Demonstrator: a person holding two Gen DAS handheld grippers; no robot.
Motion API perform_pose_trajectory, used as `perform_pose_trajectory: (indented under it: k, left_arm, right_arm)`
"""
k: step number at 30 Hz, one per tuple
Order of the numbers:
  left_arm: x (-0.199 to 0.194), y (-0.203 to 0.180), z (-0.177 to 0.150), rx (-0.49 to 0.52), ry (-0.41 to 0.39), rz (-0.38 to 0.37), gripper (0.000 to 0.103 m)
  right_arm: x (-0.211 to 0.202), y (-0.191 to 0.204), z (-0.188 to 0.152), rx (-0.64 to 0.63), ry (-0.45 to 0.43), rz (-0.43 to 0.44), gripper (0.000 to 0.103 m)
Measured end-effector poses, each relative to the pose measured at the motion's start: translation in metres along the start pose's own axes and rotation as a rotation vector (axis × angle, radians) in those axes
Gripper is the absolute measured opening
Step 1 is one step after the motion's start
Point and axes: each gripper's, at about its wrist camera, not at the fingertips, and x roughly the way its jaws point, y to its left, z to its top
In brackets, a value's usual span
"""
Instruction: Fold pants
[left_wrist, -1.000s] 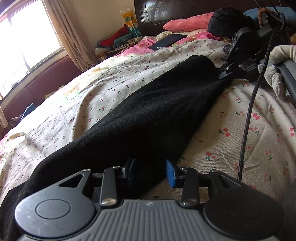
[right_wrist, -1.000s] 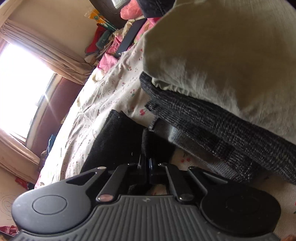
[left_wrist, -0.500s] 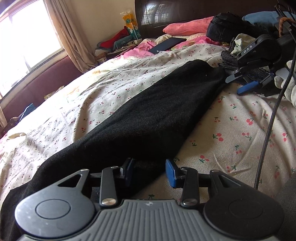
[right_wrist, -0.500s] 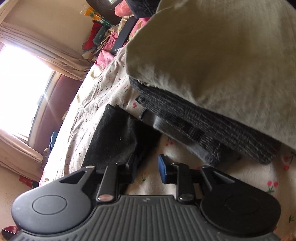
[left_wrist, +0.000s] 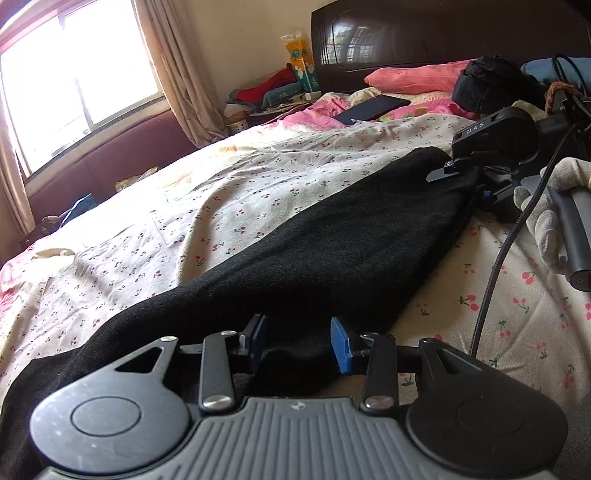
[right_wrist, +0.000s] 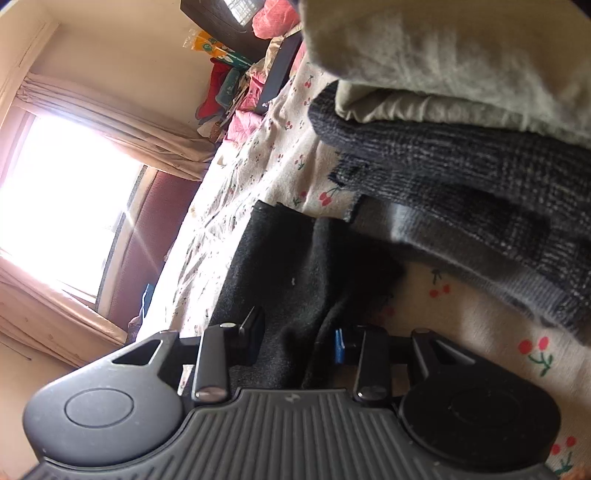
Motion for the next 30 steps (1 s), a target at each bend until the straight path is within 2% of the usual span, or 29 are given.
perform_pose_trajectory:
  k: [1,2,4,6,10,13,17,19,24,27,30]
  left_arm:
    - [0.003,0.003,-0.002,-0.006,0.009,0.012,0.053]
    - [0.008,0.006,-0.006,-0.015,0.028,0.009,0.054]
    - [0.018,0.012,-0.012,-0.039,0.088,-0.041,0.056]
    - [0.014,0.017,-0.011,-0.055,0.078,-0.065,0.056]
    - [-0.004,0.03,-0.016,-0.073,0.04,-0.061,0.057]
    - [-0.02,0.051,-0.025,-0.114,0.023,-0.033,0.058]
    - [-0.057,0.092,-0.049,-0.168,0.008,0.052,0.059]
    - [-0.075,0.114,-0.063,-0.201,0.009,0.108,0.059]
    - [-0.118,0.178,-0.106,-0.308,0.047,0.263,0.059]
    - [-0.137,0.205,-0.134,-0.362,0.083,0.343,0.059]
    - [-0.151,0.223,-0.161,-0.404,0.111,0.392,0.059]
  right_arm:
    - [0.001,0.004,-0.001,-0.003,0.011,0.02,0.033]
    - [0.001,0.01,-0.004,-0.034,0.006,0.019,0.019]
    - [0.01,0.015,-0.005,-0.074,0.026,-0.054,0.008]
    - [0.007,0.02,-0.002,-0.042,0.021,-0.042,0.007]
    - [-0.027,0.065,-0.004,-0.14,-0.03,0.082,0.007]
    - [-0.038,0.114,-0.018,-0.273,-0.021,0.121,0.007]
    - [-0.03,0.182,-0.064,-0.459,0.026,0.173,0.007]
    - [-0.022,0.214,-0.098,-0.557,0.08,0.207,0.007]
    - [0.009,0.278,-0.217,-0.887,0.241,0.281,0.007]
    - [0.023,0.3,-0.289,-1.016,0.346,0.339,0.007]
    - [0.028,0.313,-0.359,-1.128,0.446,0.396,0.007]
